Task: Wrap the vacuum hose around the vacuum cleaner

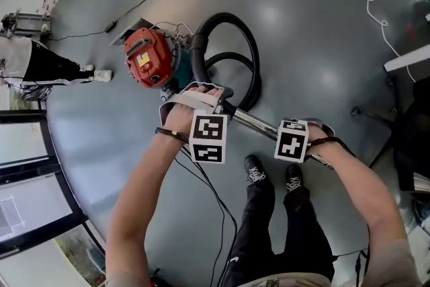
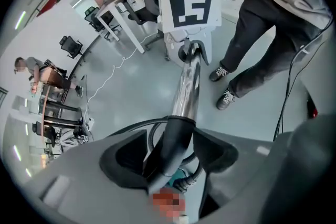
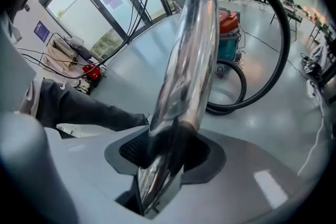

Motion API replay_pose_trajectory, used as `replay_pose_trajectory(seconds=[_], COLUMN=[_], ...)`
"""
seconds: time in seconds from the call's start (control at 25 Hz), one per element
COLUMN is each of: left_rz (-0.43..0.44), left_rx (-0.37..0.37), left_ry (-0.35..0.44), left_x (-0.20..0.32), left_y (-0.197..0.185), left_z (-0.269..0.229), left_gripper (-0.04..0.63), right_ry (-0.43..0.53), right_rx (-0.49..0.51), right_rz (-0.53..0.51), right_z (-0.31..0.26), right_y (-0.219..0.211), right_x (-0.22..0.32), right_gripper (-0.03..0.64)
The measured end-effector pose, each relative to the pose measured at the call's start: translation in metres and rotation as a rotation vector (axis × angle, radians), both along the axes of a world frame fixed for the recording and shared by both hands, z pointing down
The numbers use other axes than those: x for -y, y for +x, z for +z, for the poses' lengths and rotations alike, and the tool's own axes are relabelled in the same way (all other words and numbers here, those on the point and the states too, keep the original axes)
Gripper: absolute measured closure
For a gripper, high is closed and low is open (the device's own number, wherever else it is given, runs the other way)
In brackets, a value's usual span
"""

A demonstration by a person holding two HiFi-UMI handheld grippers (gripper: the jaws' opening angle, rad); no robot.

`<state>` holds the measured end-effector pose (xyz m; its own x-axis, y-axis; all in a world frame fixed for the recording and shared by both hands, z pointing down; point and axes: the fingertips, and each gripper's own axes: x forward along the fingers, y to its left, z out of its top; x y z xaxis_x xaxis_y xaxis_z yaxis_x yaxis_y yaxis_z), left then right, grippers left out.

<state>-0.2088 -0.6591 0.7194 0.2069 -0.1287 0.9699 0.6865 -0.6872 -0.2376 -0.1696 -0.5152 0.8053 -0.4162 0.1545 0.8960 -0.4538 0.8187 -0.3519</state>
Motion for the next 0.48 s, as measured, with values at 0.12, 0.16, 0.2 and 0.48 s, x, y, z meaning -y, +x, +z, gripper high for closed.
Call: replay_pose_trajectory(seconds=[0.12,0.16,0.2,0.48], left_rz=[-0.041,-0.06,-0.083,-0.27], left_rx=[-0.012,-0.018,-0.024,-0.047], left_ry=[-0.034,-0.047,-0.059,-0.08], left_x=[0.002,0.003,0.003,0.009], left_y=[-0.014,-0.018,-0.021,-0.038], left_z=[0.021,0.029,0.038,0.112], left_gripper=[0.354,0.359,0.36,0.367], right_ry=[0.005,0.009,0.013,0.079], right_rx=[-0.048,-0.063,-0.077,-0.151], right_rz=[-0.033,-0.045,-0.055,-0.143], right_z=[0.009,0.013,0.018,0.069], right_y=[0.008,0.011,0.013,0.026], right_x=[0.006,0.009,0.012,0.038], right_gripper=[0.43,0.431,0.433,0.44])
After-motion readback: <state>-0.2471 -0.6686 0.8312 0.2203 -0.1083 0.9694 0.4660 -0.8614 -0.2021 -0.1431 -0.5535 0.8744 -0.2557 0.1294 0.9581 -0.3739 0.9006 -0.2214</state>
